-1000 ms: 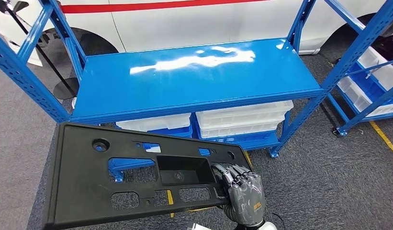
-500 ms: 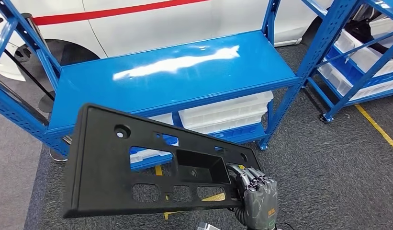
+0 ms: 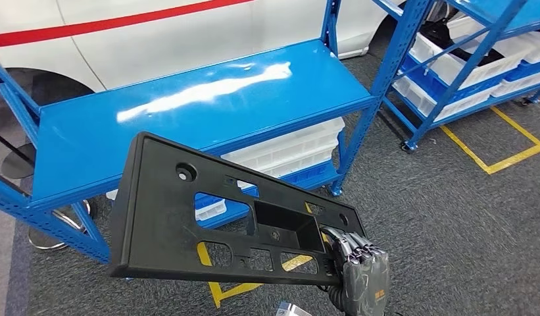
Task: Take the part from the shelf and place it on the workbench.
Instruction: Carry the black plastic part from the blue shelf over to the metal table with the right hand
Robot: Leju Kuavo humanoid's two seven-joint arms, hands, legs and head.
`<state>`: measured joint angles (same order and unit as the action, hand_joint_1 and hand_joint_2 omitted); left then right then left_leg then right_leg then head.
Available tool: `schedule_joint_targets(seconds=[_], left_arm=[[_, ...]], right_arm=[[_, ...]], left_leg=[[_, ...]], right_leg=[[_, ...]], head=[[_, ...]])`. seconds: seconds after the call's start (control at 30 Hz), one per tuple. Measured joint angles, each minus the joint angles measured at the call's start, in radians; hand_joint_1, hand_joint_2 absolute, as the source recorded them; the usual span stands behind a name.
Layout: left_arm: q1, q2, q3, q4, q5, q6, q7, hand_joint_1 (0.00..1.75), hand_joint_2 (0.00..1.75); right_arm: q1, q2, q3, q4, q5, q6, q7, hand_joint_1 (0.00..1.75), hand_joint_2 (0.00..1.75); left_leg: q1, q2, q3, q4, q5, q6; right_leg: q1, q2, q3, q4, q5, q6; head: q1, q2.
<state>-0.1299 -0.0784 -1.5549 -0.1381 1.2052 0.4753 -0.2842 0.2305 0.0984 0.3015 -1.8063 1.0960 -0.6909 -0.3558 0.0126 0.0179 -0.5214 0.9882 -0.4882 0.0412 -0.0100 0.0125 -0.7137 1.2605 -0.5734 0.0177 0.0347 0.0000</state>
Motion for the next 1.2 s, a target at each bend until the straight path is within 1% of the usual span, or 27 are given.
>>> schedule_joint_targets(seconds=[0.03, 0.07, 0.1, 0.17, 0.2, 0.23, 0.27, 0.33, 0.4, 0.47, 0.5, 0.53, 0.57, 0.6, 0.63, 0.7, 0.77, 0.83, 0.87, 0.93, 0.97, 1.0, 1.03, 1.07, 1.1, 1.13, 1.2], left_arm=[[0.001, 0.0, 0.0, 0.0, 0.0, 0.0, 0.0, 0.0, 1.75], [0.001, 0.0, 0.0, 0.0, 0.0, 0.0, 0.0, 0.0, 1.75], [0.0, 0.0, 0.0, 0.0, 0.001, 0.0, 0.0, 0.0, 1.75], [-0.002, 0.0, 0.0, 0.0, 0.002, 0.0, 0.0, 0.0, 1.75], [-0.002, 0.0, 0.0, 0.0, 0.003, 0.0, 0.0, 0.0, 1.75], [-0.003, 0.0, 0.0, 0.0, 0.004, 0.0, 0.0, 0.0, 1.75], [-0.003, 0.0, 0.0, 0.0, 0.004, 0.0, 0.0, 0.0, 1.75], [-0.004, 0.0, 0.0, 0.0, 0.005, 0.0, 0.0, 0.0, 1.75], [-0.006, -0.001, 0.0, 0.0, 0.006, 0.0, -0.001, 0.0, 1.75], [-0.005, -0.001, 0.0, 0.0, 0.007, 0.0, -0.003, 0.0, 1.75], [-0.004, -0.001, 0.0, 0.0, 0.007, 0.0, -0.003, 0.0, 1.75], [-0.001, -0.001, 0.0, 0.0, 0.008, 0.0, -0.003, 0.0, 1.75], [0.0, -0.001, 0.0, 0.0, 0.008, 0.0, -0.003, 0.0, 1.75], [0.001, -0.001, 0.0, 0.0, 0.008, 0.0, -0.003, 0.0, 1.75], [0.001, -0.001, 0.0, 0.0, 0.008, 0.0, -0.003, 0.0, 1.75], [0.001, -0.001, 0.0, 0.0, 0.009, 0.0, -0.003, 0.0, 1.75], [0.0, -0.001, 0.0, 0.0, 0.009, 0.0, -0.002, 0.0, 1.75], [-0.002, -0.001, 0.0, 0.0, 0.01, 0.0, -0.001, 0.0, 1.75], [-0.003, -0.001, 0.0, 0.0, 0.01, 0.0, 0.0, 0.0, 1.75], [-0.004, -0.001, 0.0, 0.0, 0.011, 0.0, 0.0, 0.0, 1.75], [-0.003, -0.001, 0.0, 0.0, 0.012, 0.0, 0.0, 0.0, 1.75], [-0.002, -0.001, 0.0, 0.0, 0.014, 0.0, 0.0, 0.0, 1.75], [0.0, -0.001, 0.0, 0.0, 0.015, 0.0, 0.0, 0.0, 1.75], [0.002, -0.001, 0.0, 0.0, 0.017, 0.0, 0.0, 0.0, 1.75], [0.002, -0.001, 0.0, 0.0, 0.019, 0.0, 0.0, 0.0, 1.75], [0.002, -0.001, 0.0, 0.0, 0.019, 0.0, 0.0, 0.0, 1.75], [0.0, -0.001, 0.0, 0.0, 0.021, 0.0, -0.001, 0.0, 1.75]], right_arm=[[0.001, 0.0, -0.001, 0.0, 0.0, 0.0, 0.0, 1.75, 1.75], [0.002, 0.0, -0.003, 0.0, 0.0, 0.0, 0.0, 1.75, 1.75], [0.002, 0.0, -0.004, 0.0, 0.0, 0.0, 0.0, 1.75, 1.75], [0.002, 0.0, -0.005, 0.0, 0.0, 0.0, 0.0, 1.75, 1.75], [0.002, 0.0, -0.006, 0.0, 0.0, 0.0, 0.0, 1.75, 1.75], [0.001, 0.0, -0.006, 0.0, -0.001, 0.0, 0.0, 1.75, 1.75], [0.001, 0.0, -0.007, 0.0, -0.001, 0.0, 0.0, 1.75, 1.75], [0.002, 0.0, -0.009, -0.001, -0.003, 0.0, 0.0, 1.75, 1.75], [0.003, 0.001, -0.012, -0.003, -0.004, 0.0, -0.001, 1.75, 1.75], [0.003, 0.003, -0.014, -0.005, -0.004, 0.0, -0.001, 1.75, 1.75], [0.004, 0.005, -0.015, -0.005, -0.004, 0.0, -0.001, 1.75, 1.75], [0.005, 0.006, -0.016, -0.005, -0.004, 0.0, -0.001, 1.75, 1.75], [0.006, 0.007, -0.017, -0.005, -0.004, 0.0, -0.002, 1.75, 1.75], [0.007, 0.008, -0.018, -0.005, -0.004, 0.0, -0.002, 1.75, 1.75], [0.008, 0.008, -0.019, -0.005, -0.004, 0.0, -0.003, 1.75, 1.75], [0.008, 0.009, -0.021, -0.005, -0.004, 0.0, -0.004, 1.75, 1.75], [0.008, 0.009, -0.022, -0.006, -0.004, 0.0, -0.005, 1.75, 1.75], [0.012, 0.009, -0.023, -0.007, -0.004, 0.0, -0.006, 1.75, 1.75], [0.015, 0.01, -0.023, -0.008, -0.004, 0.0, -0.008, 1.75, 1.75], [0.018, 0.01, -0.025, -0.012, -0.004, -0.001, -0.01, 1.75, 1.75], [0.019, 0.01, -0.027, -0.013, -0.005, -0.001, -0.012, 1.75, 1.75], [0.019, 0.011, -0.029, -0.013, -0.008, -0.001, -0.014, 1.75, 1.75], [0.021, 0.012, -0.031, -0.013, -0.012, -0.001, -0.017, 1.75, 1.75], [0.023, 0.012, -0.035, -0.013, -0.017, -0.001, -0.02, 1.75, 1.75], [0.025, 0.013, -0.039, -0.013, -0.021, -0.001, -0.023, 1.75, 1.75], [0.027, 0.015, -0.042, -0.013, -0.024, -0.001, -0.025, 1.75, 1.75], [0.028, 0.017, -0.046, -0.015, -0.026, -0.001, -0.029, 1.75, 1.75]], left_leg=[[0.0, 0.013, 0.0, 0.001, -0.001, 0.0], [0.0, 0.026, 0.0, 0.002, -0.003, -0.001], [0.0, 0.037, 0.001, 0.003, -0.005, -0.003], [-0.001, 0.057, 0.003, 0.01, -0.014, -0.01], [-0.003, 0.064, 0.004, 0.015, -0.019, -0.016], [-0.005, 0.07, 0.005, 0.018, -0.023, -0.022], [-0.008, 0.076, 0.006, 0.02, -0.025, -0.027], [-0.007, 0.086, 0.009, 0.02, -0.029, -0.037], [-0.002, 0.058, 0.0, 0.047, -0.055, -0.046], [0.001, 0.011, -0.043, 0.146, -0.115, -0.052], [0.001, -0.001, -0.073, 0.214, -0.145, -0.053], [0.001, -0.007, -0.1, 0.269, -0.162, -0.053], [0.001, -0.009, -0.113, 0.294, -0.16, -0.053], [0.001, -0.01, -0.11, 0.282, -0.139, -0.051], [0.001, -0.015, -0.09, 0.234, -0.102, -0.048], [0.004, -0.054, -0.038, 0.107, -0.039, -0.041], [0.004, -0.086, -0.013, 0.042, -0.024, -0.035], [0.001, -0.077, -0.01, 0.033, -0.025, -0.029], [0.002, -0.066, -0.008, 0.028, -0.02, -0.023], [0.004, -0.041, -0.004, 0.015, -0.011, -0.01], [0.004, -0.027, -0.002, 0.01, -0.008, -0.006], [0.002, -0.014, -0.002, 0.01, -0.008, -0.004], [0.0, 0.001, -0.003, 0.01, -0.008, -0.003], [-0.001, 0.015, -0.003, 0.011, -0.009, -0.002], [-0.002, 0.029, -0.003, 0.011, -0.01, -0.002], [-0.003, 0.042, -0.003, 0.012, -0.012, -0.002], [-0.006, 0.063, 0.001, 0.014, -0.017, -0.008]], right_leg=[[-0.003, -0.002, -0.018, 0.039, -0.009, 0.004], [-0.007, -0.005, -0.019, 0.043, 0.0, 0.007], [-0.01, -0.01, 0.0, 0.009, 0.026, 0.009], [-0.011, -0.043, 0.071, -0.121, 0.083, 0.009], [-0.008, -0.059, 0.099, -0.175, 0.099, 0.005], [-0.005, -0.07, 0.114, -0.205, 0.103, -0.001], [-0.001, -0.072, 0.115, -0.212, 0.098, -0.008], [0.0, -0.052, 0.111, -0.213, 0.102, -0.02], [-0.004, -0.034, 0.111, -0.219, 0.107, -0.033], [-0.006, -0.016, 0.11, -0.223, 0.111, -0.042], [-0.005, -0.005, 0.108, -0.222, 0.112, -0.045], [-0.004, 0.007, 0.107, -0.222, 0.113, -0.046], [-0.003, 0.021, 0.107, -0.221, 0.113, -0.047], [-0.002, 0.034, 0.107, -0.22, 0.113, -0.047], [-0.002, 0.048, 0.108, -0.218, 0.114, -0.047], [-0.002, 0.072, 0.106, -0.213, 0.114, -0.043], [-0.003, 0.092, 0.097, -0.21, 0.118, -0.032], [-0.006, 0.111, 0.089, -0.215, 0.128, -0.015], [-0.006, 0.106, 0.087, -0.215, 0.129, -0.009], [-0.003, 0.055, 0.069, -0.177, 0.103, -0.001], [-0.003, 0.022, 0.049, -0.13, 0.073, 0.0], [-0.003, 0.002, 0.023, -0.073, 0.042, 0.002], [-0.004, -0.005, -0.002, -0.017, 0.018, 0.004], [-0.004, -0.006, -0.016, 0.018, 0.008, 0.005], [-0.004, -0.009, -0.013, 0.018, 0.018, 0.004], [-0.004, -0.013, 0.01, -0.018, 0.042, 0.002], [0.004, -0.051, 0.083, -0.145, 0.091, -0.008]], head=[[0.0, 0.0], [0.0, 0.0], [0.0, 0.0], [0.0, 0.0], [0.0, 0.0], [0.0, 0.0], [-0.001, 0.0], [-0.001, 0.0], [-0.001, 0.0], [-0.001, 0.0], [-0.001, 0.0], [-0.001, 0.0], [-0.001, 0.0], [-0.001, 0.0], [-0.001, 0.0], [-0.001, 0.0], [-0.001, 0.0], [-0.001, 0.0], [-0.001, 0.0], [0.001, 0.0], [0.002, 0.0], [0.003, 0.0], [0.003, 0.0], [0.004, 0.0], [0.004, 0.0], [0.004, 0.0], [0.004, 0.0]])
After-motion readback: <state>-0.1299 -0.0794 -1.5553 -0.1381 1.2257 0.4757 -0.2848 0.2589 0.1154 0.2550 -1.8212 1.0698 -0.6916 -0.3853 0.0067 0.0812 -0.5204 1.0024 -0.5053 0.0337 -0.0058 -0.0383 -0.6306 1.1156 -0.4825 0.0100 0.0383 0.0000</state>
